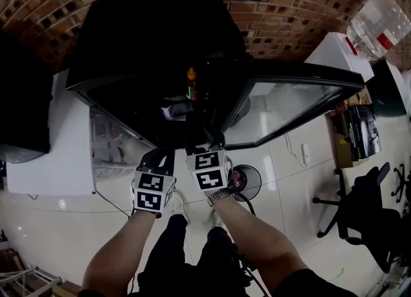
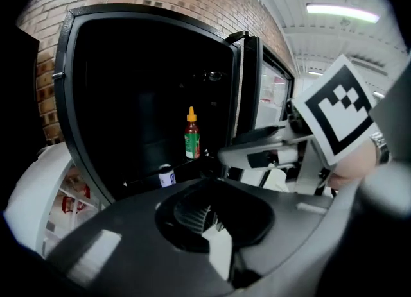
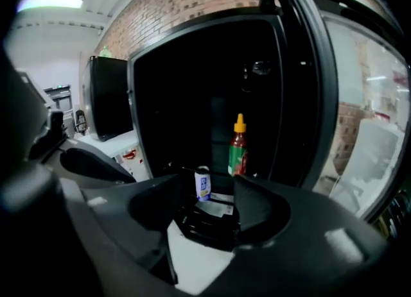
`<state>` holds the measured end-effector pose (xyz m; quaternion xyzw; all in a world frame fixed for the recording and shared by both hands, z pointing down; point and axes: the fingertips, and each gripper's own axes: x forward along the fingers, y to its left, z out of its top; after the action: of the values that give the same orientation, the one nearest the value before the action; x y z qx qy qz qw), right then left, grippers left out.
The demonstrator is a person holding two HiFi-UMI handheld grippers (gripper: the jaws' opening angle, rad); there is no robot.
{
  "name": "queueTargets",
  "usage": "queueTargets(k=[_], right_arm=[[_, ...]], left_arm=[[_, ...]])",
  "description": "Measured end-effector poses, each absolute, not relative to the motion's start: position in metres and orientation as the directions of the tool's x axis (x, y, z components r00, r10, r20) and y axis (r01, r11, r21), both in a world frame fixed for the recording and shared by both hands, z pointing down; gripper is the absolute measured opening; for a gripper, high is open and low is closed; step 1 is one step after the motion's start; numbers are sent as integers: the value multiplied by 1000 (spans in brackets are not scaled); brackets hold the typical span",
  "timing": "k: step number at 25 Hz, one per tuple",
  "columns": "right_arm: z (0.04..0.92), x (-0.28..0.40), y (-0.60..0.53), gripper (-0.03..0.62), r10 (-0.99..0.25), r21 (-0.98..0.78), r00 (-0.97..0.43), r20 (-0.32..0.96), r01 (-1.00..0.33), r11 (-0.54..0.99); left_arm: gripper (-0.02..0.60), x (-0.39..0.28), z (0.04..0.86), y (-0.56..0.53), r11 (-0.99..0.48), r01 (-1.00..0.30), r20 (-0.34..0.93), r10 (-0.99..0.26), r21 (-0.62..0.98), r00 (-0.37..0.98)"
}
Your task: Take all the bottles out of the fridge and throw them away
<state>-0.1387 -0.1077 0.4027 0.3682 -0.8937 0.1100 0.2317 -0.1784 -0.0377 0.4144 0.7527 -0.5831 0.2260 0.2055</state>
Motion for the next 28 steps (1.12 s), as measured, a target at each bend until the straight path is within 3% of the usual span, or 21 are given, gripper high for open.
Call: queueTargets(k=[13, 28], right_arm=[[416, -186, -220, 295, -734, -31, -459, 501, -857, 515], [449, -190, -279, 328, -770, 5, -335, 543, -915, 402]], left_arm=[[3, -212, 411, -103, -377, -925, 565, -755, 42, 334], [3, -238, 433, -118, -386, -919, 592, -724, 77, 354]])
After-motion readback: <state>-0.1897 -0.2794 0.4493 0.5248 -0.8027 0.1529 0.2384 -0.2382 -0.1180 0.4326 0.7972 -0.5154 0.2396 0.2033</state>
